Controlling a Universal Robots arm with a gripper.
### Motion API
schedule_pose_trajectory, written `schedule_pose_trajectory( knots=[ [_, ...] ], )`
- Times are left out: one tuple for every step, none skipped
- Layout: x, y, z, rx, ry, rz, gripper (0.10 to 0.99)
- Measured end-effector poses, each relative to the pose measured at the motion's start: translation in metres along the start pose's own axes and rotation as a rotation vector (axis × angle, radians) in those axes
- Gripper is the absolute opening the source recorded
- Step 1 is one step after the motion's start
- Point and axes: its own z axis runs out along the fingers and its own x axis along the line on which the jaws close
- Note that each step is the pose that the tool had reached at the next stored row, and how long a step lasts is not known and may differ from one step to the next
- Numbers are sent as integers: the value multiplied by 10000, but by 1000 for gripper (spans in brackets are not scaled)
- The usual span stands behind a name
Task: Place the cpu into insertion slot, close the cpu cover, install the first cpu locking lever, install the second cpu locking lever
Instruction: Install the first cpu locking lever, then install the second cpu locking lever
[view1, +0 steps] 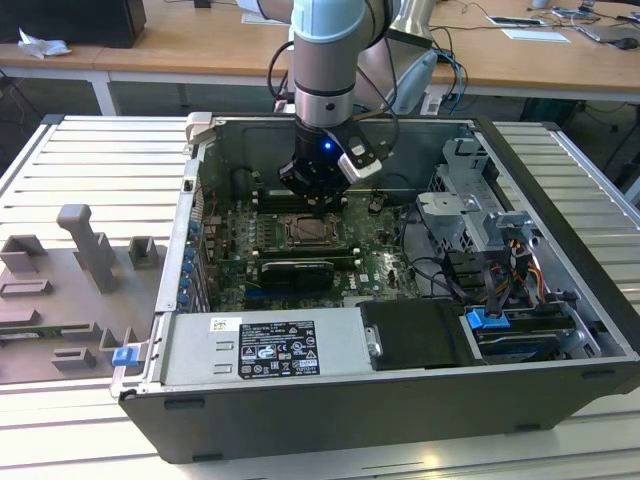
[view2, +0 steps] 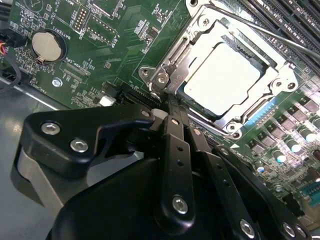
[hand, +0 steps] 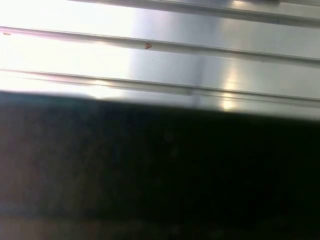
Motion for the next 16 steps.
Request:
schedule_pose_trajectory(
  knots=[
    [-2, 1, -17, -5, -2, 0, 106],
    [-1, 0, -52, 10, 11, 0, 106],
    [-2, 0, -67, 10, 10, -1, 106],
    [-2, 0, -83, 11, 11, -1, 106],
    [-3, -1, -82, 7, 8, -3, 106],
    [-2, -6, -83, 10, 11, -2, 106],
    [-2, -8, -83, 10, 10, -1, 106],
    [-1, -11, -83, 10, 10, -1, 106],
    [-1, -15, -84, 11, 11, -1, 106],
    [-1, -20, -84, 11, 11, -1, 106],
    [1, -40, -84, 10, 11, 0, 106],
    [3, -55, -85, 10, 11, -1, 106],
    [4, -70, -85, 11, 11, -1, 106],
    [5, -86, -86, 11, 12, -1, 106],
    [6, -91, -86, 11, 11, -1, 106],
    [6, -98, -86, 10, 11, 0, 106]
  ],
)
